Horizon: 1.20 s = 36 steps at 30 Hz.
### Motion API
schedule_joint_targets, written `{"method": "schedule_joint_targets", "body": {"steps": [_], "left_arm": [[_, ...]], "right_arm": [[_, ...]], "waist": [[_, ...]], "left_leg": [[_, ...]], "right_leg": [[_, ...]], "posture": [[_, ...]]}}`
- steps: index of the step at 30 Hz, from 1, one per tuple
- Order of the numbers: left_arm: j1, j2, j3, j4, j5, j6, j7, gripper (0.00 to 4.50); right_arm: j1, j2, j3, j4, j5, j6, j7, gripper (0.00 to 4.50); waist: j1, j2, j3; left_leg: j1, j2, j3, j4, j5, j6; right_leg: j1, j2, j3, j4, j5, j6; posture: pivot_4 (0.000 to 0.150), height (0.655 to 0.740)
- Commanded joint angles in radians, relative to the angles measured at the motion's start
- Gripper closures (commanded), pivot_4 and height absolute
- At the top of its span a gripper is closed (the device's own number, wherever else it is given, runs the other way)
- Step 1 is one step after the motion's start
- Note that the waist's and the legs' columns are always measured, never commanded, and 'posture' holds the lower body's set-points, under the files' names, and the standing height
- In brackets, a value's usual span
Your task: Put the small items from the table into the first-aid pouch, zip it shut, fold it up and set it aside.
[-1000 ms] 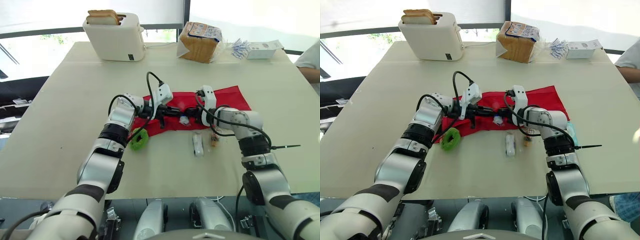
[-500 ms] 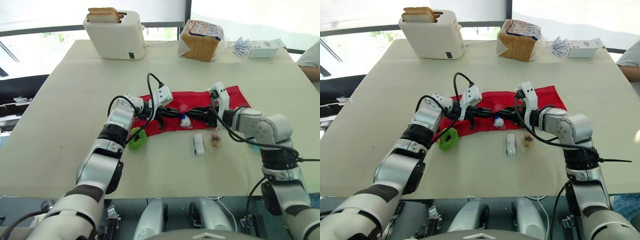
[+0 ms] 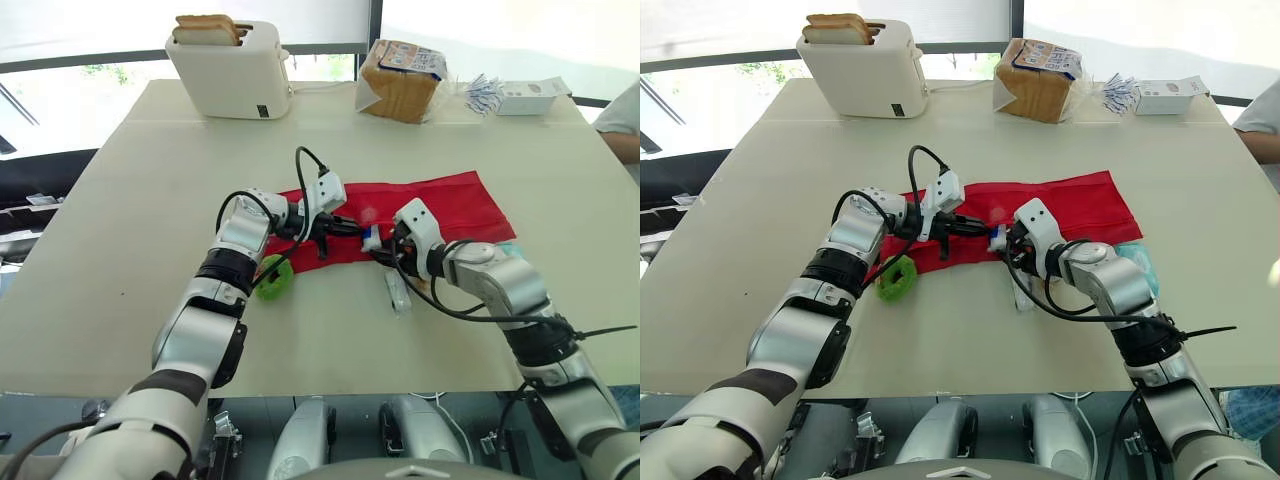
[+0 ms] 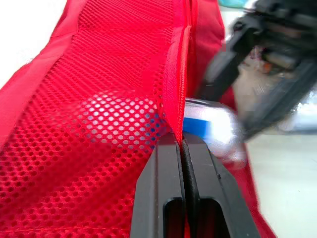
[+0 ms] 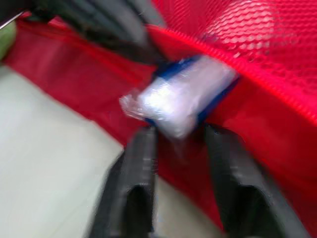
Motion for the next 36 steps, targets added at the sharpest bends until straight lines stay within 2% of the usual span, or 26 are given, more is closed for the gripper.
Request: {"method": "schedule_joint_targets", "body": {"steps": [1,8,14,17,19,20,23,25,28,30,33,36], "left_arm": [[0.001,0.004,-0.002,-0.047,-0.009,-0.022,-0.013,4.5],[0.013,0.003,-0.003,-0.049,-0.005,-0.033,-0.003,4.5],[0.018,0.004,-0.008,-0.044,0.009,-0.065,0.02,4.5],[0.02,0.005,-0.007,-0.023,0.019,-0.104,0.043,4.5],[0.019,0.004,-0.004,-0.006,0.021,-0.126,0.056,4.5],[0.018,0.005,-0.005,0.002,0.026,-0.139,0.06,4.5],[0.018,0.01,-0.012,0.018,0.038,-0.18,0.065,4.5],[0.019,0.01,-0.012,0.027,0.041,-0.2,0.064,4.5],[0.02,0.005,-0.008,0.034,0.035,-0.217,0.052,4.5],[0.02,0.002,-0.008,0.042,0.034,-0.234,0.049,4.5],[0.024,-0.005,-0.011,0.052,0.037,-0.279,0.049,4.5],[0.023,-0.013,-0.009,0.062,0.034,-0.296,0.045,4.5]], "right_arm": [[-0.042,0.016,-0.016,0.064,-0.036,-0.077,0.004,4.36],[-0.138,0.061,0.01,0.246,-0.102,-0.196,0.055,4.36],[-0.19,0.086,-0.027,0.38,-0.14,-0.292,0.069,4.36],[-0.137,0.028,-0.061,0.241,-0.101,-0.259,0.131,3.51],[-0.054,-0.052,-0.088,0.042,-0.054,-0.192,0.184,2.55],[-0.008,-0.09,-0.11,-0.062,-0.019,-0.159,0.209,2.25],[0.111,-0.189,-0.199,-0.313,0.064,-0.101,0.243,0.74],[0.194,-0.256,-0.294,-0.463,0.108,-0.106,0.259,0.05],[0.327,-0.334,-0.458,-0.625,0.17,-0.191,0.315,0.05],[0.461,-0.434,-0.602,-0.709,0.208,-0.208,0.406,0.05],[0.633,-0.521,-0.789,-0.731,0.26,-0.192,0.499,0.05],[0.801,-0.522,-1.016,-0.749,0.317,-0.208,0.565,0.05]], "waist": [[0.001,0.0,0.0],[-0.002,0.0,0.0],[-0.002,0.0,0.0],[0.003,0.0,0.0],[0.006,0.0,0.0],[0.008,0.0,0.0],[0.009,0.001,0.0],[0.007,0.001,0.0],[0.011,0.001,0.0],[0.019,0.001,0.0],[0.03,0.001,0.0],[0.039,0.0,0.0]], "left_leg": [[0.0,0.0,0.0,0.0,0.0,0.0],[0.0,0.0,0.0,0.0,0.0,0.0],[0.0,0.0,0.0,0.0,0.001,-0.001],[0.0,0.0,0.0,0.0,0.001,-0.001],[-0.001,0.0,-0.001,0.0,0.001,-0.001],[-0.001,0.0,-0.001,0.0,0.001,-0.001],[-0.003,0.0,-0.001,0.0,0.001,-0.001],[-0.002,0.0,0.0,0.0,0.001,-0.001],[-0.001,0.0,-0.001,0.0,-0.001,0.002],[-0.001,0.0,-0.001,0.0,-0.001,0.003],[0.0,0.0,0.0,0.0,-0.002,0.003],[0.001,0.0,0.0,0.001,-0.002,0.004]], "right_leg": [[0.0,0.0,0.0,0.0,0.0,0.0],[0.0,0.0,0.0,0.0,0.0,0.0],[0.0,0.0,0.0,0.0,0.0,0.0],[0.0,0.0,0.0,0.0,0.0,0.0],[0.0,0.0,0.0,0.0,0.0,0.0],[-0.001,-0.001,-0.001,-0.001,0.0,0.0],[-0.001,-0.001,-0.001,-0.001,0.0,0.0],[-0.001,-0.001,-0.001,0.0,0.0,0.0],[0.0,-0.001,-0.002,0.0,0.0,0.0],[0.0,-0.001,-0.002,0.0,0.0,0.0],[0.002,0.0,-0.002,-0.001,0.0,0.0],[0.004,0.0,-0.003,-0.001,0.0,0.0]], "posture": [[0.15,0.74],[0.15,0.74],[0.15,0.74],[0.15,0.74],[0.15,0.74],[0.15,0.74],[0.15,0.74],[0.15,0.74],[0.15,0.74],[0.15,0.74],[0.15,0.74],[0.15,0.74]]}}
